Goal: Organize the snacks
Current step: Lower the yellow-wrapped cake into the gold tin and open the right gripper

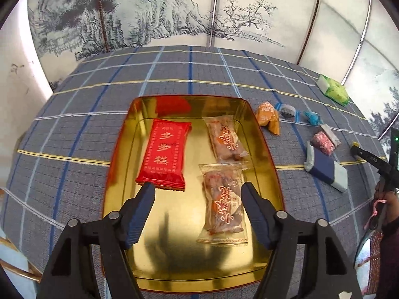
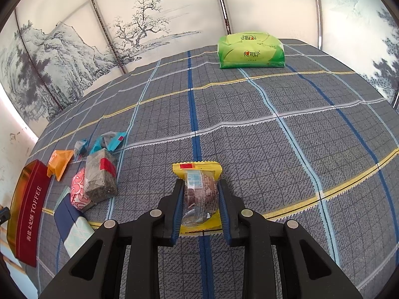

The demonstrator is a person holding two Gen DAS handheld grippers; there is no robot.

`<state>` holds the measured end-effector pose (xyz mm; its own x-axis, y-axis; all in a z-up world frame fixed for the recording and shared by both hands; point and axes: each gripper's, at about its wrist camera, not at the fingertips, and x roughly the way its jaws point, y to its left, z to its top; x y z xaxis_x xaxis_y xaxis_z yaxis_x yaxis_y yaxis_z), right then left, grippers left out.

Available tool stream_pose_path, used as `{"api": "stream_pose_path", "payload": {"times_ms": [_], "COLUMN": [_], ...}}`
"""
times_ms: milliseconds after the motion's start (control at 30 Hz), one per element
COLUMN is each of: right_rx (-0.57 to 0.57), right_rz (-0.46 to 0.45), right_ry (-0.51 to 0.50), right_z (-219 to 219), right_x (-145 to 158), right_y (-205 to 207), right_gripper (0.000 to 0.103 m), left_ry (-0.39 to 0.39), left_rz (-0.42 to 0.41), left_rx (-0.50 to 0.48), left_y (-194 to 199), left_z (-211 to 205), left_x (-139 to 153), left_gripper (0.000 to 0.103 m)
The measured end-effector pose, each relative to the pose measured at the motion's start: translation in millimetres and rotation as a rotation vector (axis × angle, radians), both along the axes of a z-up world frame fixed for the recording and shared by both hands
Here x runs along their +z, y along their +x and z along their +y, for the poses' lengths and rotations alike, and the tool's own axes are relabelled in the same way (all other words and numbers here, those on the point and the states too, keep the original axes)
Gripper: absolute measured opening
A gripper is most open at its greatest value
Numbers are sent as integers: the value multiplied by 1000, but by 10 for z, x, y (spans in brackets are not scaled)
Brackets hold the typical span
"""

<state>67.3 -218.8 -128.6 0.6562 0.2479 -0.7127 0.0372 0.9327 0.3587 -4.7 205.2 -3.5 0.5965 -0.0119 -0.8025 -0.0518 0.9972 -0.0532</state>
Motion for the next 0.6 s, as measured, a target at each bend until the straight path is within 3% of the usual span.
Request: {"api": "stream_pose_path", "payload": {"times_ms": [300, 600], "right_rx": [-10, 93], "right_rz": [-27, -131], "right_ry": [21, 73], "right_z": [171, 567], "right_x": [110, 699], "right_y": [-299, -543], "right_gripper": [27, 27], "left_ry": [35, 21], "left_rz": [-24, -45], "left_rx": [63, 75], "left_y": [-76, -147], "left_z": [119, 163], "left_x": [37, 55], "left_gripper": [78, 79]}}
